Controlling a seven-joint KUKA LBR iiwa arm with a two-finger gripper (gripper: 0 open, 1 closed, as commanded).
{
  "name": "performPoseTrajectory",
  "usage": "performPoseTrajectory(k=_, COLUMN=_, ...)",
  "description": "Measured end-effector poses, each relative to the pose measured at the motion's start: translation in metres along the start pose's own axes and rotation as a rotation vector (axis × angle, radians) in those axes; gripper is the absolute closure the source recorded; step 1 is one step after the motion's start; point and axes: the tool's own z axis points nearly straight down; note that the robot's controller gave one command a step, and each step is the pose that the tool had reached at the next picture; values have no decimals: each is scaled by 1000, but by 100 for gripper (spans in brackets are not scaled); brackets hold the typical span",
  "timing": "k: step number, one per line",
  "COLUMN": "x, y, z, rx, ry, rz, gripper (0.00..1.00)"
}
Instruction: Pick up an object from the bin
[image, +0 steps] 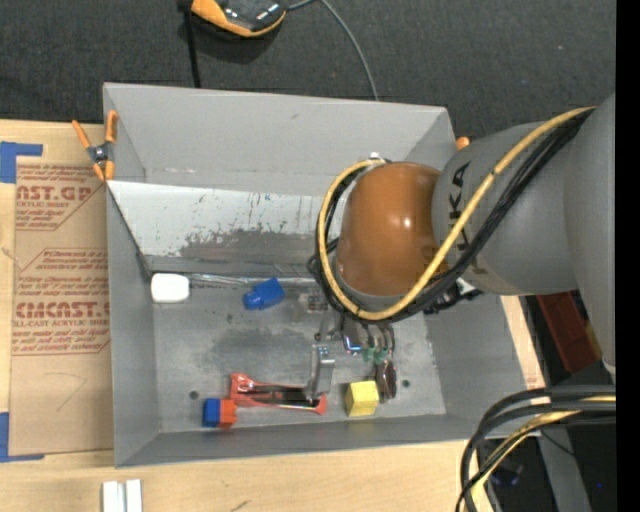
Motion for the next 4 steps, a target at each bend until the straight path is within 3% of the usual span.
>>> performPoseTrajectory(k=1, x=-2, y=0, z=-4, rx=-1, ry=-7, rz=1, gripper=0)
performPoseTrajectory(k=2, x=10, y=8, z=37, rx=-1, ry=-11, rz=-56, gripper=0)
performPoseTrajectory(k=3, x=7, y=24, z=69, rx=1, ry=-2, rz=-246, gripper=0)
performPoseTrajectory(k=4, x=22, y=0, z=86, rx=-2, ry=-10, rz=87, gripper=100)
